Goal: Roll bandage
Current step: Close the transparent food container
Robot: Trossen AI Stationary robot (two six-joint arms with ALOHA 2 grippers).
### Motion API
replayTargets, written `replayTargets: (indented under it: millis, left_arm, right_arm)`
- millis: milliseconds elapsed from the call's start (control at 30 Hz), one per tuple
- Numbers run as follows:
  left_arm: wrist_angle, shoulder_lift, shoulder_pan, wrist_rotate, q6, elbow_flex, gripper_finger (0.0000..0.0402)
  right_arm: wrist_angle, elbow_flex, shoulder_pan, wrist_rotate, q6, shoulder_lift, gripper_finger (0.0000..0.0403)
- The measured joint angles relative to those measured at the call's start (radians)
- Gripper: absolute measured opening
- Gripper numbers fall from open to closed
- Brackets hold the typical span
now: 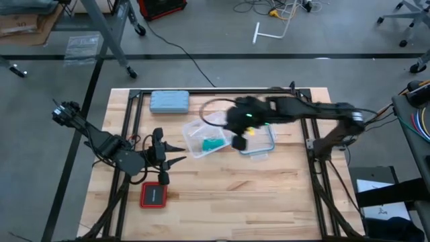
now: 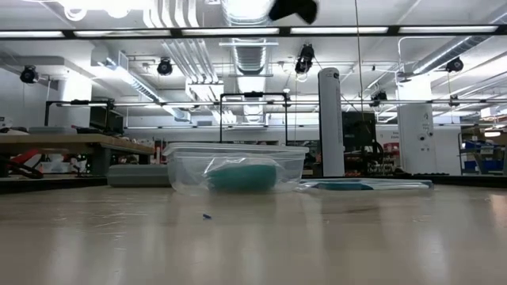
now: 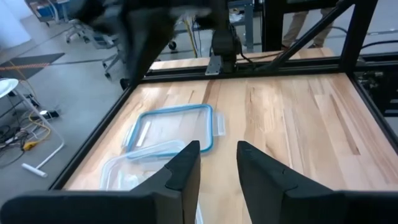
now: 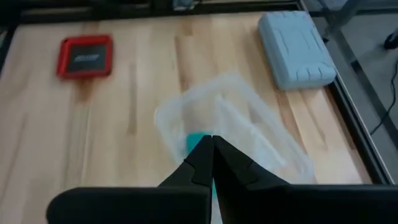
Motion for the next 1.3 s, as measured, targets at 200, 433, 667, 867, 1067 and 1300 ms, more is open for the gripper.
replayTargets:
  millis: [200,433,667,867,1067,1300]
  left_arm:
    - [0.006,0.002,0.0,0.0,0.0,0.0,0.0111]
    - [0.009,0.002,0.0,0.0,-0.004,0.0,0.011]
    - [0.015,0.002,0.0,0.0,-0.004,0.0,0.0094]
    - [0.013,0.002,0.0,0.0,-0.003,0.0,0.0081]
    - [0.01,0.002,0.0,0.0,0.001,0.0,0.0079]
    - [0.011,0.009,0.0,0.0,0.004,-0.003,0.0092]
  right_arm:
    - [-0.009,-0.274,0.071,0.019,0.024,-0.248,0.0]
    - [0.014,-0.625,0.102,0.024,0.168,-0.407,0.0]
    - [0.172,-0.838,0.101,-0.021,0.293,-0.396,0.0038]
    - [0.321,-0.887,0.102,-0.009,0.234,-0.312,0.013]
    - [0.366,-0.871,0.105,-0.007,0.168,-0.151,0.0209]
    - [0.359,-0.823,0.104,0.062,0.195,0.021,0.0235]
